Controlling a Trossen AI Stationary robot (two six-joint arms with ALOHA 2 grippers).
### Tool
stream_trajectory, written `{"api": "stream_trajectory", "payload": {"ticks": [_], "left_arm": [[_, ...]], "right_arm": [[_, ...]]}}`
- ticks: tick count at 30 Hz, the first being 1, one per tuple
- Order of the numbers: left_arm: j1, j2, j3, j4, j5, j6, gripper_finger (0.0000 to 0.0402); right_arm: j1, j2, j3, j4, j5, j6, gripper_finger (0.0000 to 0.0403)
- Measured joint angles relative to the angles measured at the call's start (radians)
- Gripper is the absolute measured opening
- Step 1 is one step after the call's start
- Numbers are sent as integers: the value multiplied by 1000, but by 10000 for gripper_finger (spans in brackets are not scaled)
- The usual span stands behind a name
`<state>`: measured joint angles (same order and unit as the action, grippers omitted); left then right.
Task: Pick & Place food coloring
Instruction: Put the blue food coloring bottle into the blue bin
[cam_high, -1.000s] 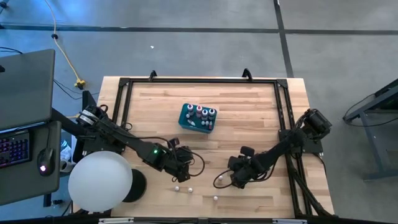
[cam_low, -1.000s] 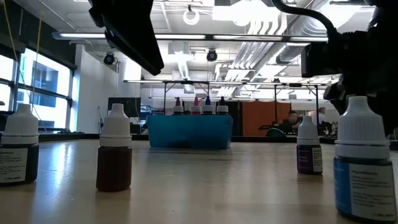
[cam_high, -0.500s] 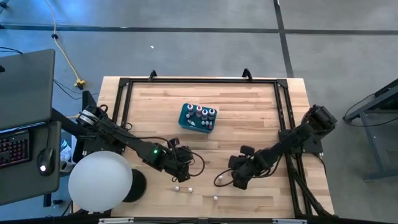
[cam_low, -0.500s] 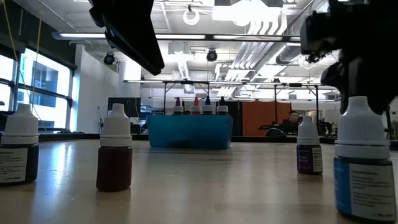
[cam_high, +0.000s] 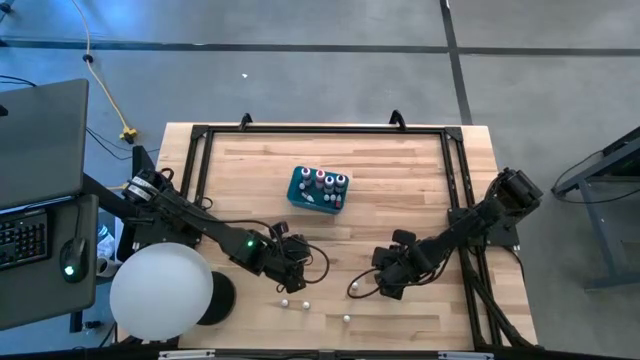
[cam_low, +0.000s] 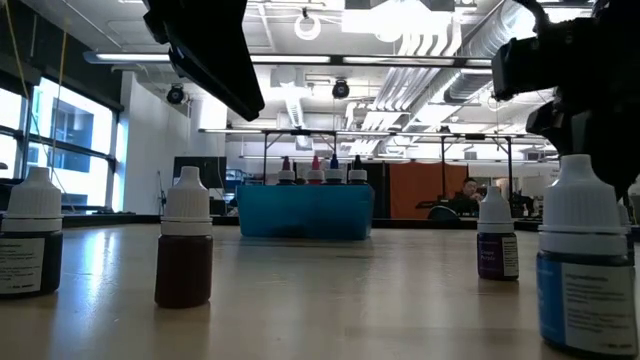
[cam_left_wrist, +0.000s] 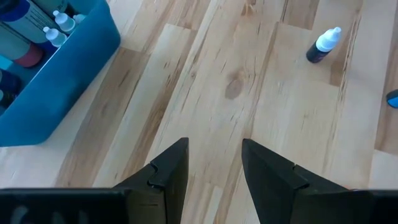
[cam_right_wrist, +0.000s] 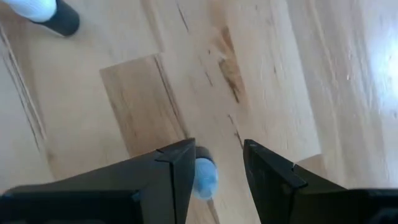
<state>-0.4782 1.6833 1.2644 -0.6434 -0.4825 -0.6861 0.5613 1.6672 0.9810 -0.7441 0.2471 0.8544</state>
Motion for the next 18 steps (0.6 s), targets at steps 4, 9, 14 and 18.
{"api": "stream_trajectory", "payload": {"ticks": [4, 9, 14, 18], "left_arm": [[0, 0, 0, 0, 0, 0, 145], [0, 0, 0, 0, 0, 0, 145], [0, 0, 0, 2, 0, 0, 145], [0, 0, 0, 3, 0, 0, 145]], "right_arm": [[0, -1, -17, 12, -42, 25, 129], [0, -1, -78, 63, -63, 63, 129], [0, -3, -126, 110, -57, 65, 126], [0, -4, -130, 116, -49, 64, 102]]}}
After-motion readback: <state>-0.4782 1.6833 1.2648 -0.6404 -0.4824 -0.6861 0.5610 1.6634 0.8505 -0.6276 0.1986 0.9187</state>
